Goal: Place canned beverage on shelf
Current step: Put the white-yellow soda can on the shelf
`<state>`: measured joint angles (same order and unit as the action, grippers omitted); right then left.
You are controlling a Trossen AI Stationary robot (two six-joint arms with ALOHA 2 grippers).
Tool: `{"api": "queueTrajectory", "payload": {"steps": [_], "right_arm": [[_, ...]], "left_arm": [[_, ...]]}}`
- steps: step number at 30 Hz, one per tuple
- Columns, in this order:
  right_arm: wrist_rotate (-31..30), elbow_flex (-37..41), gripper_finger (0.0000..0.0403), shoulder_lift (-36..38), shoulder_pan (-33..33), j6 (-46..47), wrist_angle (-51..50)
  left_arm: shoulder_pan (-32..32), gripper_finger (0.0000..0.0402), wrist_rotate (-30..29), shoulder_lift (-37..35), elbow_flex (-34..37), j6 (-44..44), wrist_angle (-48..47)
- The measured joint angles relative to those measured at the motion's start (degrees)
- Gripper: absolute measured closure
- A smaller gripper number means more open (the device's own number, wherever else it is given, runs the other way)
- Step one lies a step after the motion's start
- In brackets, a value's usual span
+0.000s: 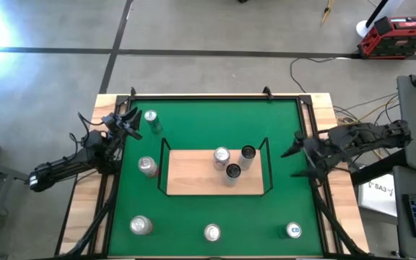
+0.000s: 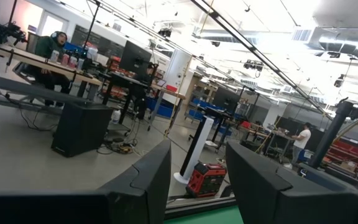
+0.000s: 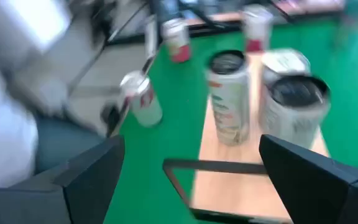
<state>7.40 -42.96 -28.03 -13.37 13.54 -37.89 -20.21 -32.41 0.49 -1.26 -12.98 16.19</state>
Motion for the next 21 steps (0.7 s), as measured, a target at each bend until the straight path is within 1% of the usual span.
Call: {"api": "queueTrajectory", "payload": {"steps": [2, 5, 7, 10, 12, 14, 20, 21], "right_arm": [[2.35, 0.0, 0.0039, -0.02, -0.01, -11.38, -0.43], [2.96, 0.0, 0.0039, -0.44, 0.01, -25.14, -0.39], [2.99, 0.0, 0.0039, -0.66, 0.01, -32.19, -0.38], [3.12, 0.0, 0.0039, -0.74, 0.01, -39.1, -0.39], [3.12, 0.0, 0.0039, -0.85, 0.01, -41.31, -0.38], [3.09, 0.0, 0.0039, -0.92, 0.01, -41.07, -0.62], [3.12, -0.7, 0.0039, 0.02, 0.01, -34.62, -2.23], [3.12, -0.92, 0.0039, 0.22, 0.01, -32.23, -3.02]], "left_arm": [[-0.02, 0.0264, 0.01, 0.0, -0.02, 0.0, 0.0], [0.0, 0.0264, 0.01, 0.0, -0.02, 0.0, 0.0], [0.0, 0.0264, -0.01, 0.0, -0.01, -0.02, 0.0], [0.0, 0.0264, -0.01, 0.0, 0.0, 0.0, 0.0], [0.0, 0.0264, 0.0, 0.01, 0.0, 0.0, 0.0], [-0.02, 0.0264, 0.01, 0.0, -0.02, 0.0, 0.0], [0.0, 0.0264, 0.01, 0.0, 0.0, 0.0, 0.0], [-0.02, 0.0264, -0.01, 0.0, -0.02, 0.0, 0.0]]}}
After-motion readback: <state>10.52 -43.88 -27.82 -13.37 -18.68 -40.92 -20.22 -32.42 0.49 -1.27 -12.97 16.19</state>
